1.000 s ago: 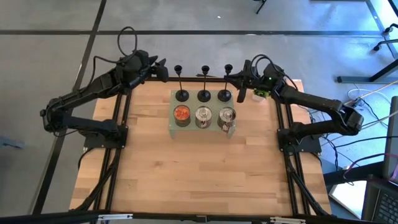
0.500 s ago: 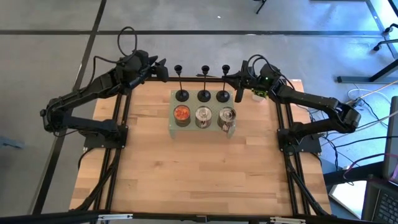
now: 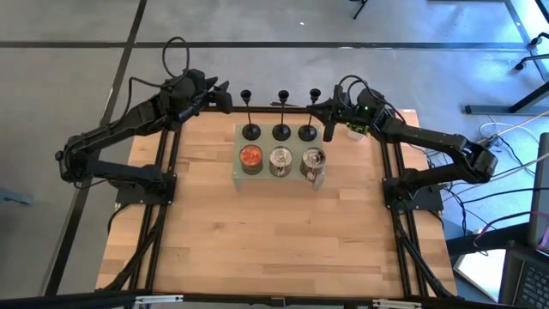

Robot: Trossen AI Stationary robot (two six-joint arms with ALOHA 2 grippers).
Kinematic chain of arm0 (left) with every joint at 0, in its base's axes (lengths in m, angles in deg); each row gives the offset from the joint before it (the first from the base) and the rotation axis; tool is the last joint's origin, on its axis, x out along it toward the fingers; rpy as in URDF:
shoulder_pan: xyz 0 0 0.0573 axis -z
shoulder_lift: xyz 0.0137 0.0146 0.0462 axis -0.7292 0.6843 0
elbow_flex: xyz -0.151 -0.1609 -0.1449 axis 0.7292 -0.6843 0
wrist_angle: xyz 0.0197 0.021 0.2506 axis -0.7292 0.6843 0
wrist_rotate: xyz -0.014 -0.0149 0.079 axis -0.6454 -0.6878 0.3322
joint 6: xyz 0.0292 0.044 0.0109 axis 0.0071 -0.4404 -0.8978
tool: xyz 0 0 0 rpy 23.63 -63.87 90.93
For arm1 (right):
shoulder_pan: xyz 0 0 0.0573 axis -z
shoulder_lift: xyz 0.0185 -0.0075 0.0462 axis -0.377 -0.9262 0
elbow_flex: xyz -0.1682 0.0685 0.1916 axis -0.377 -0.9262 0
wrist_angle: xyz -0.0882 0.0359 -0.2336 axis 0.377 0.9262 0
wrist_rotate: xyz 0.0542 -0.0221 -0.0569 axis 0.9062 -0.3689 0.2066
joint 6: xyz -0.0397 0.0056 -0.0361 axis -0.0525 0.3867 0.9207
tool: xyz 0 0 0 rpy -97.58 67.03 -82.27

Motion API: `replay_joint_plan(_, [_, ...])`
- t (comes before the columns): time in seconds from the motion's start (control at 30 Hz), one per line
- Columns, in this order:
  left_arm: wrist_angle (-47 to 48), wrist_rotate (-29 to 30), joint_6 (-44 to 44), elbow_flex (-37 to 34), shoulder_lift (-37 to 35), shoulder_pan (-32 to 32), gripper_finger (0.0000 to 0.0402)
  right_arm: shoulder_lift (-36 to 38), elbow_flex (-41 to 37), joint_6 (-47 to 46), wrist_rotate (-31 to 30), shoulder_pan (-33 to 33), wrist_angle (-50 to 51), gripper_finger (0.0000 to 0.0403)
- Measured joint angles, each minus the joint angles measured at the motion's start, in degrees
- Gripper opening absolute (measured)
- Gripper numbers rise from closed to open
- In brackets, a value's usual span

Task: Pick & Place candle stick holders
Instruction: Put the candle holder on the shelf aligned with the other candle holder

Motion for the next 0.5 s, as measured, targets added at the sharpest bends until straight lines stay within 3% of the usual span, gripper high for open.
replay_joint_plan(0.5, [0.5,0.0,0.0,0.0,0.0,0.0,0.02,0.0,0.0,0.3,0.2,-0.1,1.3,0.0045])
